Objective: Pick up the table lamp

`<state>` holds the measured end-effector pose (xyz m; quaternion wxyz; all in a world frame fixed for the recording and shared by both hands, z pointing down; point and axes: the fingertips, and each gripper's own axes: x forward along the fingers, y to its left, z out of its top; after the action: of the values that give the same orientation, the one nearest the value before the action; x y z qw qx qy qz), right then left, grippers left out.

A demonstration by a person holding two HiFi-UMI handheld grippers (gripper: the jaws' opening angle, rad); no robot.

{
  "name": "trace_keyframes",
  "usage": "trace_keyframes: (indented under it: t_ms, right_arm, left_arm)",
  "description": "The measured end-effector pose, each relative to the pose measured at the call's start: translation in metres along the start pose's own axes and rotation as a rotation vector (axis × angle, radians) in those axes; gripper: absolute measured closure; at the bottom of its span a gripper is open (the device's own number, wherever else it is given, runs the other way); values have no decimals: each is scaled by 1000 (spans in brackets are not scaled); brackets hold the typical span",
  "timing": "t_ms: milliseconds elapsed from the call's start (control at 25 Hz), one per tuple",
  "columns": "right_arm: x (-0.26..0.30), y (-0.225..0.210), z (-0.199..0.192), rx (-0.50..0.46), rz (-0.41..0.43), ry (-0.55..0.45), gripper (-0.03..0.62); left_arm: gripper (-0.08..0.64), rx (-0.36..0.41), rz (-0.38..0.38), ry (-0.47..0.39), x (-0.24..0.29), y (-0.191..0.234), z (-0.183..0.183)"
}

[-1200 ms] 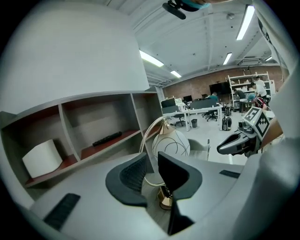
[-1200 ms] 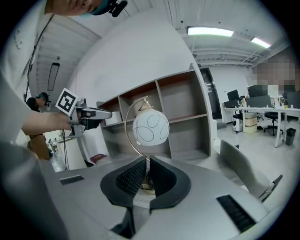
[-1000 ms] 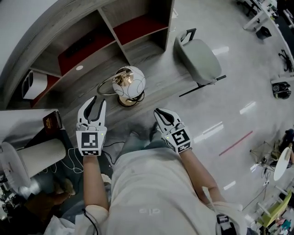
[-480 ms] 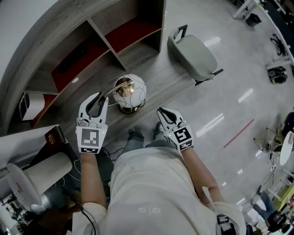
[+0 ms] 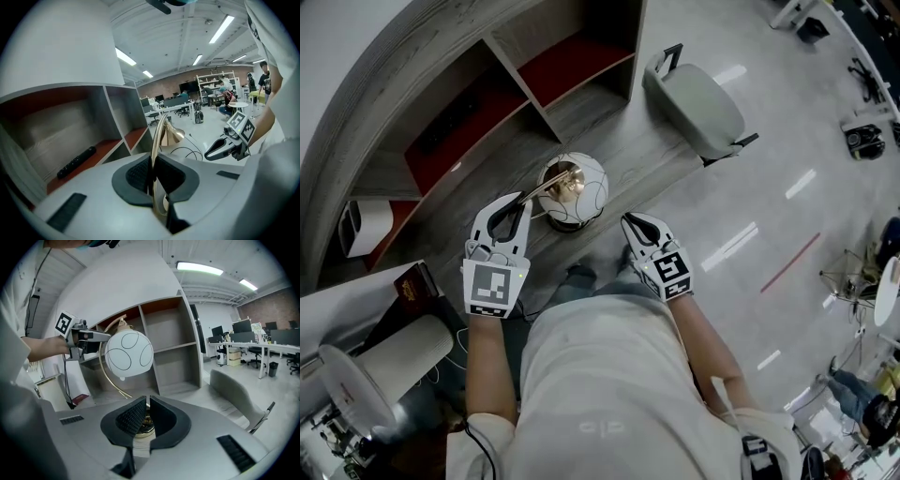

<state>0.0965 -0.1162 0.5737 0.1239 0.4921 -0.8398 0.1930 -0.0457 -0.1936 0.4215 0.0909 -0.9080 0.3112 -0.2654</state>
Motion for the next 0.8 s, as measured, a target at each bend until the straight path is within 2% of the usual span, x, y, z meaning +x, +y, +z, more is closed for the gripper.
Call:
trace_keyframes:
  t_ms: [320, 480, 680, 800]
  right_arm:
    - [21, 0, -17, -1, 18, 24, 555]
    - [38, 5, -21, 3, 28, 30, 555]
    - [67, 15, -25, -18, 61, 46, 523]
    - [86, 20, -28, -48, 74, 60, 491]
  left_arm:
    - [534, -76, 6, -9, -12, 9, -9]
    - [535, -85, 0, -40, -27, 20, -22]
    - [535, -130, 29, -57, -45, 32, -41]
    - [536, -141, 20, -65, -52, 34, -45]
